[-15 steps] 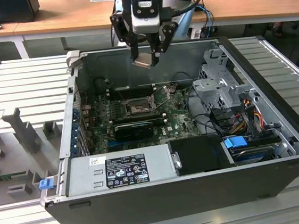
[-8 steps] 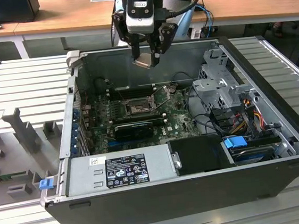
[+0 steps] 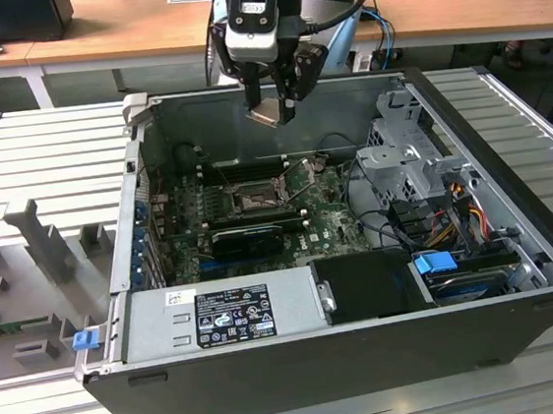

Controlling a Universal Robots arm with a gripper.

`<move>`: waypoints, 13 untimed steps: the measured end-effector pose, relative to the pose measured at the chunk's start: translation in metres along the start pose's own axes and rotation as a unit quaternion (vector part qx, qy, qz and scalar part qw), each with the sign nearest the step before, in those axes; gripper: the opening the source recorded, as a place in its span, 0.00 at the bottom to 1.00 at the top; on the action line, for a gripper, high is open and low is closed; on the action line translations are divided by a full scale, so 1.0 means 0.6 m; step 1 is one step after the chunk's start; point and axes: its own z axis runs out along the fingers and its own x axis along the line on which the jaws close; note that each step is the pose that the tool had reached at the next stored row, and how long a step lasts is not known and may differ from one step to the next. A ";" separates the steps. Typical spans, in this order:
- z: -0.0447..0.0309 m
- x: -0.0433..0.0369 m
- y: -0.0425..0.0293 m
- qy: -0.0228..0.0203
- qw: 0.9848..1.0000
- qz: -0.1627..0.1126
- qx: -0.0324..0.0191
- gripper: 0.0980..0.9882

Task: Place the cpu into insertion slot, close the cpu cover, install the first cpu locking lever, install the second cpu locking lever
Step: 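Place the cpu into insertion slot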

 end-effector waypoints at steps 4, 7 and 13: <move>0.000 0.000 0.000 -0.002 1.000 0.020 0.000 0.48; 0.000 0.000 0.000 -0.003 0.999 0.040 -0.001 0.48; 0.000 0.000 0.000 -0.006 0.998 0.068 -0.001 0.48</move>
